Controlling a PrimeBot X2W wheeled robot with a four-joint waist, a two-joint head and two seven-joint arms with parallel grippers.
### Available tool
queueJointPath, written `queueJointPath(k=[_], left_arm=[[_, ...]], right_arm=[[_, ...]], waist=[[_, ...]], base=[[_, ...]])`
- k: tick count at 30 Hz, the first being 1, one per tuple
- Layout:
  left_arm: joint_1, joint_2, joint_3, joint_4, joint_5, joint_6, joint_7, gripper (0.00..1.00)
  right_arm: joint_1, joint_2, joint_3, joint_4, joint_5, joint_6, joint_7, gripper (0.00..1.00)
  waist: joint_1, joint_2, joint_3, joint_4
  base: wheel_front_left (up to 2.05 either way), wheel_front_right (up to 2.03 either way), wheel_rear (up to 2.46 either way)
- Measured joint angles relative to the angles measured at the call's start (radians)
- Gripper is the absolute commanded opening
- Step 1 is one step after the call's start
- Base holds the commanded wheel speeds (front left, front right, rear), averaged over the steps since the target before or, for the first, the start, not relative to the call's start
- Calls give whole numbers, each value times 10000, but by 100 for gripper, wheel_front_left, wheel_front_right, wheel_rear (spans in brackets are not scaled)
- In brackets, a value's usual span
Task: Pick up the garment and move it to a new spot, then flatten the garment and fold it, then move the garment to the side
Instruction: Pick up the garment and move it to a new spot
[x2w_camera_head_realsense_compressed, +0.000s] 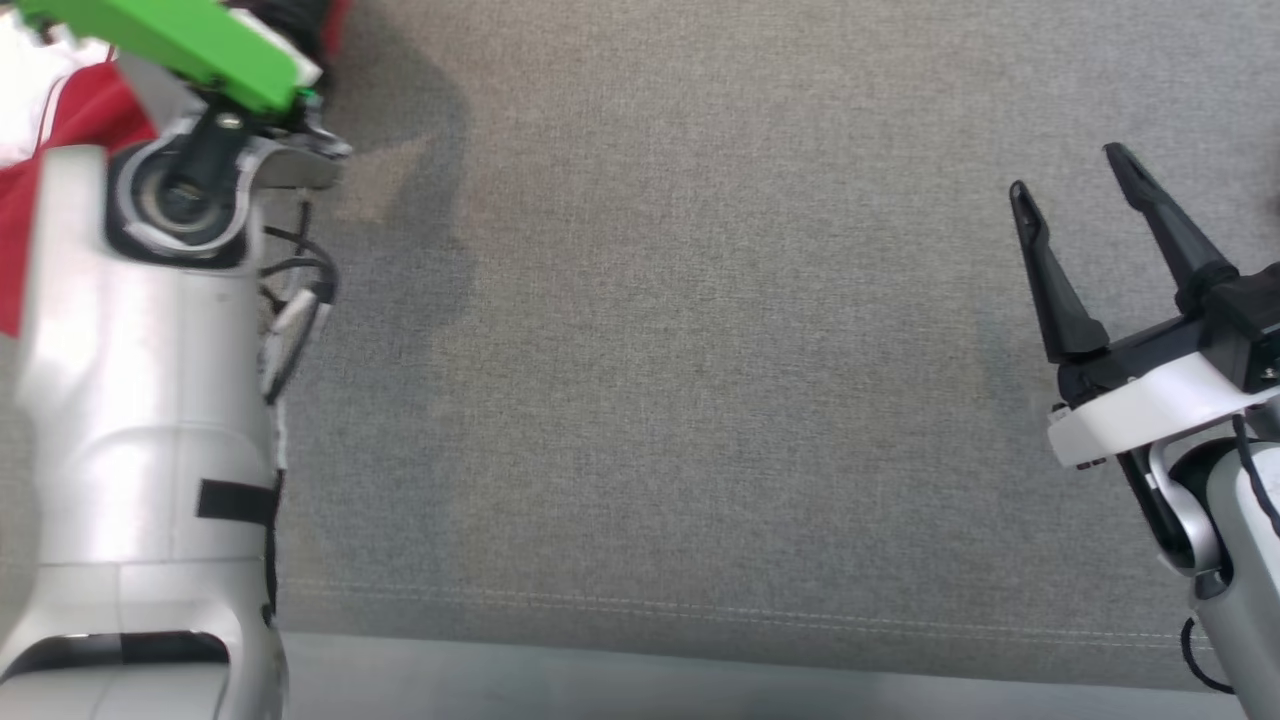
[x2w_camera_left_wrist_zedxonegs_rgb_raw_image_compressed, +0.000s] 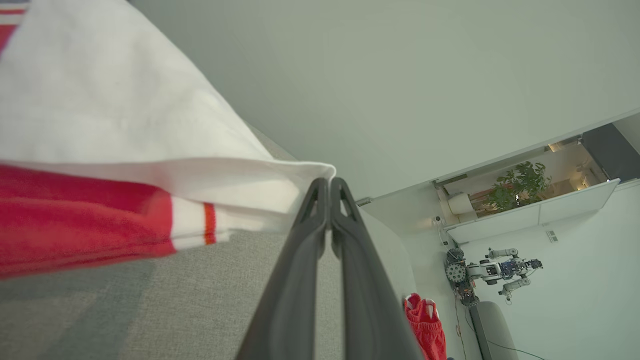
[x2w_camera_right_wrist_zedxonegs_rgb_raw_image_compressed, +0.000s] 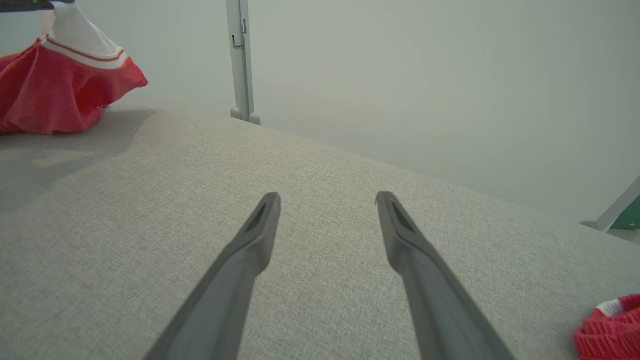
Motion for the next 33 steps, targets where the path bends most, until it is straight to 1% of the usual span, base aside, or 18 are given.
queueJointPath(k=[2, 5, 9, 10, 13, 15, 19, 20, 24, 29, 31, 32, 33], left_arm=[[110, -67, -675, -301, 25, 0, 230, 0], [655, -19, -1764, -756, 107, 4, 571, 0], [1623, 128, -3352, -1873, -127, 15, 1041, 0], [1820, 186, -3789, -2171, -322, 13, 1118, 0], [2552, 326, -5164, -3106, -1854, 13, 1168, 0], [3066, 357, -5908, -3574, -2247, 15, 1018, 0], [3636, 441, -6876, -4098, -2412, 15, 571, 0], [3831, 516, -7298, -4232, -2412, 15, 407, 0], [4277, 568, -8197, -4673, -2642, 15, 13, 0], [4598, 593, -8966, -4918, -2727, 111, -516, 0], [4662, 593, -9185, -4742, -2529, 293, -704, 0], [4666, 600, -9246, -4602, -2433, 372, -792, 14], [4668, 606, -9292, -4472, -2370, 458, -867, 36]], right_arm=[[-13, 153, 81, 140, 42, 0, -88, 100], [-27, 416, 173, 324, 105, -2, -222, 100], [-51, 679, 232, 606, 270, -50, -424, 100], [-51, 732, 232, 688, 311, -58, -472, 100], [-50, 888, 291, 955, 366, -59, -621, 100], [-46, 959, 320, 1118, 401, -65, -648, 100], [-41, 1137, 378, 1386, 481, -69, -815, 100], [-41, 1220, 445, 1476, 485, -67, -872, 100], [-40, 1356, 499, 1670, 562, -67, -953, 100], [-37, 1404, 568, 1858, 571, -67, -974, 100], [-1, 1415, 606, 1960, 589, -56, -972, 100], [35, 1425, 596, 2011, 642, -58, -972, 100], [92, 1461, 564, 2036, 769, -58, -972, 100]], waist=[[0, 0, -125, -86], [0, 0, -289, -280], [0, -1, -497, -610], [0, 0, -549, -698], [0, 0, -707, -979], [0, 0, -816, -1177], [0, 0, -1039, -1573], [0, 0, -1144, -1776], [0, 0, -1312, -2203], [0, 0, -1431, -2721], [0, 0, -1450, -2902], [0, 0, -1455, -2977], [0, 0, -1459, -3041]], base=[[0, 0, 0], [0, 0, 0], [0, 0, 0], [0, 0, 0], [0, 0, 0], [0, 0, 0], [0, 0, 0], [0, 0, 0], [0, 0, 0], [0, 0, 0], [0, 0, 0], [0, 0, 0], [0, 0, 0]])
